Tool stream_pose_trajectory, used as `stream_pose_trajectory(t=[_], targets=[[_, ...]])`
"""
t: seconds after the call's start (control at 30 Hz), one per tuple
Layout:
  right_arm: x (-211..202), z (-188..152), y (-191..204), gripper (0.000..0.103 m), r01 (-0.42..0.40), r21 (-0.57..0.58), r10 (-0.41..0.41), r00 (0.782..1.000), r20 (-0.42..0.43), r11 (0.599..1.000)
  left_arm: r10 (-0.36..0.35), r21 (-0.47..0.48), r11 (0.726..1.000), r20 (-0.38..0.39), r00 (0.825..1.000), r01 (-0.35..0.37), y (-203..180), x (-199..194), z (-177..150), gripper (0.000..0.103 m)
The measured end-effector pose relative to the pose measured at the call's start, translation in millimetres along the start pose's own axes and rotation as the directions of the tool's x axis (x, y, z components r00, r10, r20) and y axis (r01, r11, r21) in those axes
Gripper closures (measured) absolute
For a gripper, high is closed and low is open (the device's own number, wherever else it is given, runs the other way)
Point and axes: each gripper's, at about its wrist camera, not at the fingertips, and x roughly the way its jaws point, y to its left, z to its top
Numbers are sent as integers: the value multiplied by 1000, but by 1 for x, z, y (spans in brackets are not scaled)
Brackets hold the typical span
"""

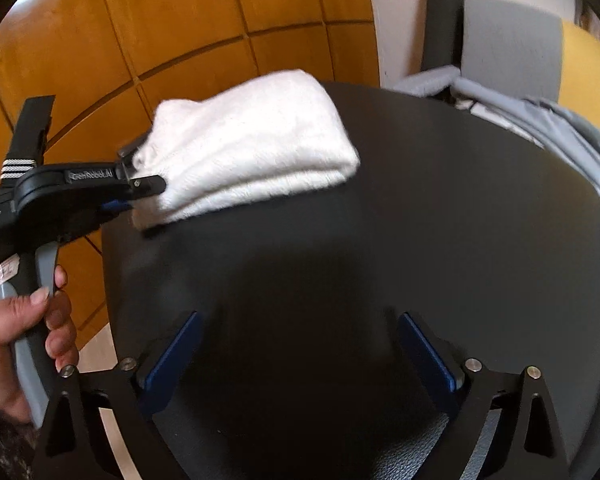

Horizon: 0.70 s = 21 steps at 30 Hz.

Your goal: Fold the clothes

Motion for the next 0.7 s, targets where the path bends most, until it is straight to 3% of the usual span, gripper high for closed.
stream_pose_trajectory(t=[0.13,0.2,0.23,0.27,0.4,0.47,0.6,0.63,0.67,0.7], targets=[[3,14,-2,10,-16,-29,16,1000,18,999,-25,63,998,93,995,19,0,-34,9,92],[9,29,0,20,-5,-57,7,1000,23,998,-11,75,997,88,996,5,4,-38,14,92],[13,38,1,32,6,-68,-4,1000,24,998,3,87,996,84,996,-10,4,-40,13,92],[18,46,0,37,22,-74,-20,1000,24,997,23,96,995,79,997,-30,5,-29,16,92],[39,69,0,37,66,-117,-63,998,28,991,49,33,998,44,998,-50,32,0,36,92],[52,77,7,37,44,-134,-45,999,-3,990,26,-3,1000,36,999,-26,42,-5,33,92],[78,89,17,39,48,-144,-57,997,-58,988,31,25,999,50,998,-32,36,-5,35,92],[83,90,19,64,61,-146,-72,995,-69,987,40,36,998,55,998,-42,33,-7,37,92],[84,91,20,79,81,-159,-93,993,-67,984,50,44,998,68,996,-53,31,-10,40,92],[81,92,22,82,111,-173,-121,992,-45,979,59,50,997,85,995,-64,29,-13,43,92]])
